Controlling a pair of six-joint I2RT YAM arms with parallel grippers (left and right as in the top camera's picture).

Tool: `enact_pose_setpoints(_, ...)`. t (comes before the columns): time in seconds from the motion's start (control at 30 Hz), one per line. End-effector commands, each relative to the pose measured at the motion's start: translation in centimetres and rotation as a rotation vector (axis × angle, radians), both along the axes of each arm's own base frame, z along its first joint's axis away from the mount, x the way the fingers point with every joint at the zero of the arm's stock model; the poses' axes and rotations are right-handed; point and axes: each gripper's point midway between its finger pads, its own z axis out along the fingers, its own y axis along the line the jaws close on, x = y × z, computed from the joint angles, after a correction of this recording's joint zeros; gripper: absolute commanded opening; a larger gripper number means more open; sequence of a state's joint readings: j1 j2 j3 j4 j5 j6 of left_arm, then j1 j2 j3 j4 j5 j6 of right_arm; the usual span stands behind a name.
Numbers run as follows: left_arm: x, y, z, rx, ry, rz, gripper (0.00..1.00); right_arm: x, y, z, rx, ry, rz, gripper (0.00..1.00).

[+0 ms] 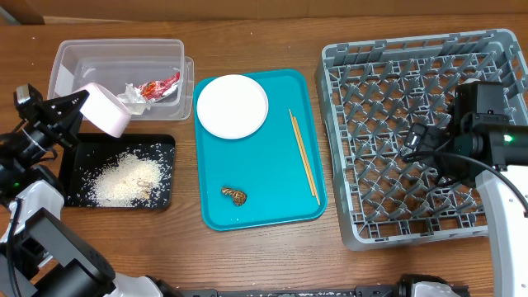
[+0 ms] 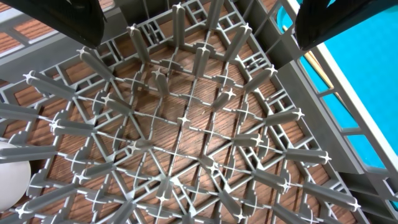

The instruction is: Sort waste into correct bins and load items into the dishwasher

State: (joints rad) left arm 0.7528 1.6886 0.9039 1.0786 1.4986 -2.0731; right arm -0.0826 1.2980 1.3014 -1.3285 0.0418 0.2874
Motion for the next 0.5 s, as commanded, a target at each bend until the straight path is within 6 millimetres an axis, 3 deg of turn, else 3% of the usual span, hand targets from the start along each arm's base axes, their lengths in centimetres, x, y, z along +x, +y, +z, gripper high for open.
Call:
enact_pose_setpoints(0.0,0.13,0.07,0.09,-0.047,0.043,0.01,0.04,0.19,-0.12,0.52,-0.011,-0.018,0.001,1.0)
enact_pose_setpoints(0.47,0.1,0.03,-0.24,-0.019,0.025,0.005,0.04,0.13,-0.11,0.5,-0.01,-0.015,0.0,1.0)
